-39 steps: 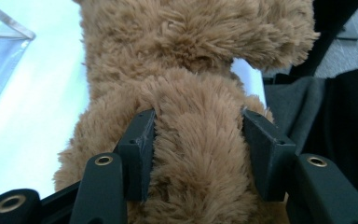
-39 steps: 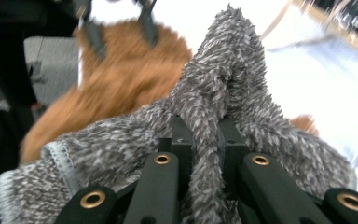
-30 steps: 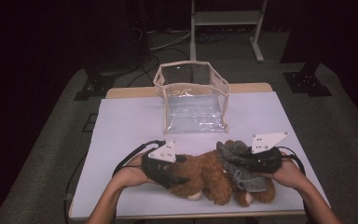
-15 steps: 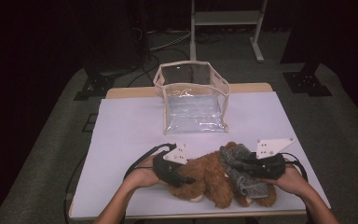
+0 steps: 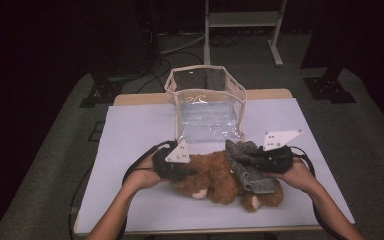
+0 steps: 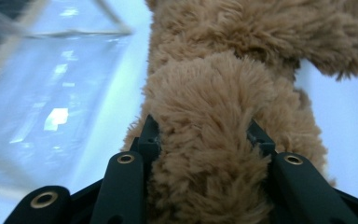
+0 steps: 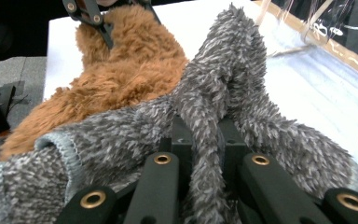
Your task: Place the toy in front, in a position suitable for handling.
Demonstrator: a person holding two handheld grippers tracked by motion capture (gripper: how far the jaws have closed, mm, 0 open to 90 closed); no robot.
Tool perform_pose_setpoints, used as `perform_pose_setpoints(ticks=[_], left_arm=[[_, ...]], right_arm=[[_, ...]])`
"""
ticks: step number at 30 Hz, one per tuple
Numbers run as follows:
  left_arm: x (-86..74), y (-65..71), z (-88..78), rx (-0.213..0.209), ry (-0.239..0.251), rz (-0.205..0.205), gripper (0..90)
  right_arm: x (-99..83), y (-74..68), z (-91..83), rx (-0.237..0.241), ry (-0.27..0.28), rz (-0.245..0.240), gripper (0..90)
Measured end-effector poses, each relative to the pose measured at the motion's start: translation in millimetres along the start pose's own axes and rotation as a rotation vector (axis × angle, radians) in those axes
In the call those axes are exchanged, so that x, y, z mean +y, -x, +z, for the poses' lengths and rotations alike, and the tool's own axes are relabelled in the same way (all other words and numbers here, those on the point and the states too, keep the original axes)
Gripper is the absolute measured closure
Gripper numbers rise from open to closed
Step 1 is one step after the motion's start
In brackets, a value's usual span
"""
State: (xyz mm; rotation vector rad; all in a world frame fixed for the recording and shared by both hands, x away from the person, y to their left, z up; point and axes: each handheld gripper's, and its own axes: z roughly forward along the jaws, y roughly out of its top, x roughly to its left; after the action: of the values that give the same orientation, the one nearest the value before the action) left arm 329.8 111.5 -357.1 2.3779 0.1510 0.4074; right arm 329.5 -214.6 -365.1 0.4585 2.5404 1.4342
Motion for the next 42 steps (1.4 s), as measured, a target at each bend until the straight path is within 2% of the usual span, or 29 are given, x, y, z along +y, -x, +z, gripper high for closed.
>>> perform_pose_setpoints(ticks=[2, 4, 6, 7, 9, 10, 12, 13, 14, 16, 17, 21, 22, 25, 27, 30, 31, 33, 35, 39, 42], left_arm=[[-2.1, -8.1, -7.2, 0.045, -0.005, -0.008, 60.0], [-7.9, -12.1, -9.8, 0.066, -0.008, -0.016, 59.1], [-11.1, -12.5, -9.3, 0.058, -0.007, -0.028, 56.3], [-21.5, -10.8, -6.3, 0.032, 0.007, -0.053, 53.8], [-27.7, -8.0, -6.7, 0.002, 0.024, -0.074, 47.5], [-30.0, -6.7, -9.3, -0.024, 0.050, -0.101, 42.7], [-31.0, -5.7, -13.8, -0.048, 0.092, -0.126, 37.5], [-30.8, -5.6, -14.2, -0.052, 0.095, -0.135, 37.0], [-30.3, -5.0, -12.5, -0.055, 0.076, -0.139, 37.2], [-31.2, -0.3, -7.9, -0.064, 0.057, -0.128, 40.7], [-32.5, 3.7, -5.8, -0.069, 0.067, -0.137, 41.9], [-35.6, 15.4, -8.2, -0.065, 0.086, -0.103, 43.3], [-35.6, 19.4, -8.8, -0.069, 0.085, -0.079, 43.4], [-36.0, 24.9, -9.2, -0.072, 0.097, -0.059, 43.0], [-37.0, 27.6, -11.4, -0.063, 0.104, -0.053, 41.7], [-37.1, 25.6, -17.3, -0.072, 0.129, -0.063, 37.7], [-37.1, 25.6, -17.3, -0.072, 0.129, -0.063, 36.2], [-35.6, 22.3, -26.6, -0.082, 0.156, -0.079, 33.5], [-35.3, 19.2, -33.2, -0.079, 0.178, -0.105, 31.7], [-39.0, 17.4, -30.9, -0.077, 0.134, -0.141, 34.1], [-44.7, 19.4, -21.5, -0.085, 0.135, -0.150, 37.7]], right_arm=[[7.4, 4.1, 7.6, 0.004, 0.003, 0.003, 80.4], [13.6, 6.8, 15.7, 0.008, -0.006, -0.007, 80.4], [15.3, 7.1, 19.9, 0.014, -0.013, -0.010, 80.4], [14.9, 5.8, 27.6, 0.028, -0.035, -0.019, 80.4], [10.9, 1.5, 31.5, 0.047, -0.043, -0.020, 80.6], [9.0, -0.3, 32.1, 0.052, -0.042, -0.026, 80.7], [3.4, -6.6, 30.7, 0.066, -0.035, -0.023, 80.7], [1.5, -8.6, 29.3, 0.066, -0.034, -0.023, 80.7], [0.4, -9.7, 28.2, 0.066, -0.035, -0.022, 80.7], [-0.9, -12.4, 25.7, 0.069, -0.047, -0.032, 80.7], [0.0, -13.1, 24.6, 0.074, -0.052, -0.034, 80.7], [20.7, -11.9, 16.9, 0.074, -0.023, -0.074, 80.6], [25.7, -10.5, 16.8, 0.069, -0.015, -0.079, 80.5], [41.8, 0.5, 20.6, 0.048, -0.011, -0.087, 80.5], [40.4, 8.1, 26.3, 0.034, -0.045, -0.078, 80.5], [25.0, 7.3, 32.5, 0.058, -0.076, -0.060, 80.7], [25.0, 7.3, 32.5, 0.058, -0.076, -0.060, 80.7], [12.8, -1.2, 27.2, 0.079, -0.053, -0.041, 80.9], [8.0, -6.7, 23.9, 0.081, -0.046, -0.042, 80.9], [1.2, -17.2, 17.1, 0.082, -0.051, -0.065, 80.9], [5.3, -25.5, 15.7, 0.069, -0.074, -0.094, 80.8]])
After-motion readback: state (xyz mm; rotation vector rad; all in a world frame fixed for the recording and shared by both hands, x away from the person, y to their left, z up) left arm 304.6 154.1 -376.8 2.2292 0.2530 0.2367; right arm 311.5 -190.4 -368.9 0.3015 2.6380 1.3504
